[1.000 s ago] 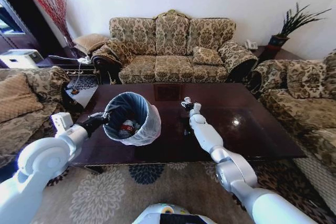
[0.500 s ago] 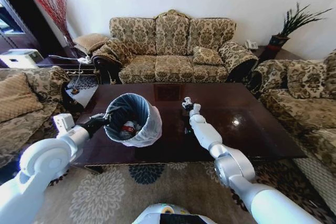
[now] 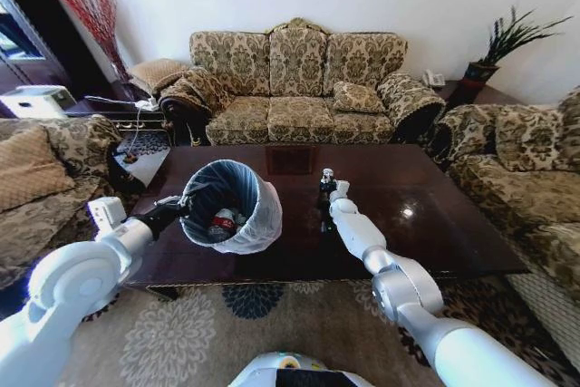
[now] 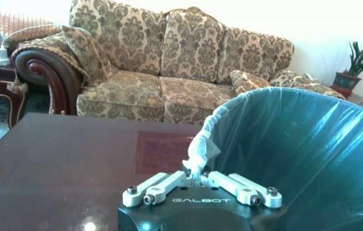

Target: Move to the front of the table and place the trash on the table into the trash bin.

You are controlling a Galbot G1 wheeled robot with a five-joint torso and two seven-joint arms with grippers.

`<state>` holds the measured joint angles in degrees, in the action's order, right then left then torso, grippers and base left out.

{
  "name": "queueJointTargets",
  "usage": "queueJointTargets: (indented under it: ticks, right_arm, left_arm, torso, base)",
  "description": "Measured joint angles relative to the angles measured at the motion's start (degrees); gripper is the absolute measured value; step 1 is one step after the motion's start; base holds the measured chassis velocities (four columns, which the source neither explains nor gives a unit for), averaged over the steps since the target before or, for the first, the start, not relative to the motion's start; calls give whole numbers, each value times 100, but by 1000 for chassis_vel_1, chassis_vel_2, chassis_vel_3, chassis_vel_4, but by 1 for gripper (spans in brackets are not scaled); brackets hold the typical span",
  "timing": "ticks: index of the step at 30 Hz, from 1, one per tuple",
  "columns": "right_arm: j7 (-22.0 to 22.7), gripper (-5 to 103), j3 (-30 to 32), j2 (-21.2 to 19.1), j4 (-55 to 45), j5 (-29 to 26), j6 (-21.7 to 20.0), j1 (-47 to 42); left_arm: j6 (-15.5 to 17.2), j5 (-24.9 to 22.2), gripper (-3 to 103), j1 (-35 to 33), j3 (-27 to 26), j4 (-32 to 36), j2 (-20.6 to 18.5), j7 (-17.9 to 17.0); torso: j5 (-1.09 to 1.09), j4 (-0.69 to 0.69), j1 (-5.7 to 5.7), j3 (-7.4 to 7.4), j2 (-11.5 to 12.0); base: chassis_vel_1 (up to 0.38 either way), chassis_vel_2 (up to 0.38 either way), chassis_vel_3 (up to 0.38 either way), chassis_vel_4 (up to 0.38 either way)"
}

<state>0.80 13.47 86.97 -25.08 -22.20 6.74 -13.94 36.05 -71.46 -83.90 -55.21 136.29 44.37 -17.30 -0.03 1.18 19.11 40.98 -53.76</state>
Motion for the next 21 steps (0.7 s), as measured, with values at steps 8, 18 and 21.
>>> queueJointTargets:
  ticks: [8,18,21]
  right_arm:
    - [69,0,-26,-113,-510,-24,-102,-307]
    - [150,14,-42,-242,-1044,28,-150,-611]
    - [156,24,-43,-263,-1113,18,-148,-648]
  left_arm:
    - [-4,-40,0,-45,-75,16,-19,-1]
    - [-9,-40,0,-59,-80,-3,-10,-4]
    - [-11,-39,0,-53,-74,-24,-8,-5]
  torso:
    - [4,5,2,1,0]
    - [5,3,4,4,2]
    - [3,3,4,4,2]
  base:
    - [0,0,0,0]
    - [0,0,0,0]
    - [0,0,0,0]
